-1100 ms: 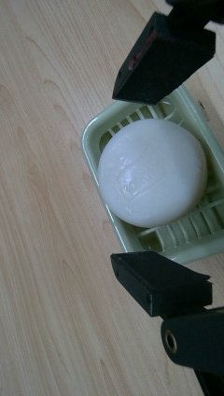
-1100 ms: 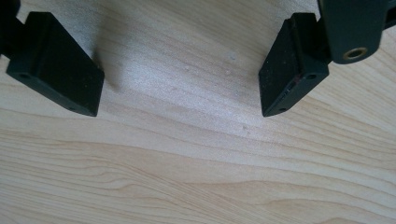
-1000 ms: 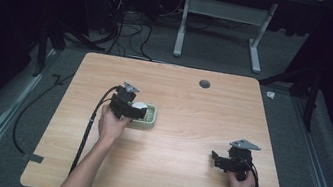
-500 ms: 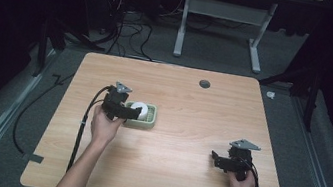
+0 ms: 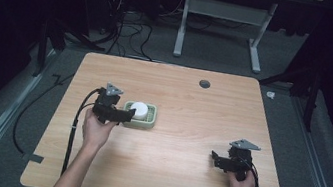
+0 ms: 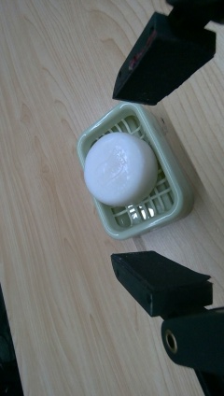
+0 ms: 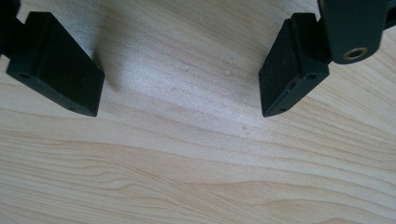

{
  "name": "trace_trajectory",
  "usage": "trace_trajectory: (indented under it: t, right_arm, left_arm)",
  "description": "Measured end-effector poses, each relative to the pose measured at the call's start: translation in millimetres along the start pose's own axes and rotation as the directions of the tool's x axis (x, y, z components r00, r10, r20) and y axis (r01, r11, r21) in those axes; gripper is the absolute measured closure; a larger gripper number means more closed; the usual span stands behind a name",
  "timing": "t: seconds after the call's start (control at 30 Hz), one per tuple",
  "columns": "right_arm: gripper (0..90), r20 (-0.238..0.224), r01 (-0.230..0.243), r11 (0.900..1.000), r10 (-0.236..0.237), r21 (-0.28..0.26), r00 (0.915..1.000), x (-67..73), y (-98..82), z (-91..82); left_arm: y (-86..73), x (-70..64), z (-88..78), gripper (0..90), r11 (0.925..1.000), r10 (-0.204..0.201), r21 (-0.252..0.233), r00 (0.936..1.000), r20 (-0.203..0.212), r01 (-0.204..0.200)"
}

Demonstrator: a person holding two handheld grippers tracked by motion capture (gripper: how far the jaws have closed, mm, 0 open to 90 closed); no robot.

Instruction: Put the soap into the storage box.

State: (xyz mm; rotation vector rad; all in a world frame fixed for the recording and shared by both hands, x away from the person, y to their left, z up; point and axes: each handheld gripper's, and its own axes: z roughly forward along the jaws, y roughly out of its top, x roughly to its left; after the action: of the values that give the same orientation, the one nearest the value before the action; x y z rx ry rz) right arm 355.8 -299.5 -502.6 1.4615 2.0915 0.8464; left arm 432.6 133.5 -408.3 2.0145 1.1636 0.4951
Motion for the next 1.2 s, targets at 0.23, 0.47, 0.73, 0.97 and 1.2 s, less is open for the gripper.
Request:
trace_trajectory:
  t: [0.23,0.47,0.73,0.97,1.2]
  right_arm:
    - [15.1,0.0,0.0,1.0,0.0,0.0,1.0,0.0,0.0,0.0]
    - [15.1,0.0,0.0,1.0,0.0,0.0,1.0,0.0,0.0,0.0]
    - [15.1,0.0,0.0,1.0,0.0,0.0,1.0,0.0,0.0,-0.1]
    - [15.1,-0.001,0.0,1.0,0.0,-0.002,1.0,0.0,-0.2,-0.1]
    - [15.1,-0.001,0.0,1.0,0.0,0.0,1.0,0.0,-0.2,-0.2]
  left_arm:
    - [-4.5,0.2,-12.9,18.2,0.9998,0.015,-0.009,0.9999,-0.007,-0.015]
    - [-6.6,0.9,-24.6,18.0,0.9996,0.006,-0.029,1.0,-0.002,-0.006]
    - [-9.4,-1.4,-38.0,18.0,0.9987,0.001,-0.05,1.0,-0.001,-0.001]
    - [-15.1,-1.1,-46.1,18.1,0.9985,-0.006,-0.054,1.0,0.001,0.006]
    - [-22.1,1.1,-52.5,18.1,0.9977,-0.022,-0.064,0.9998,0.003,0.022]
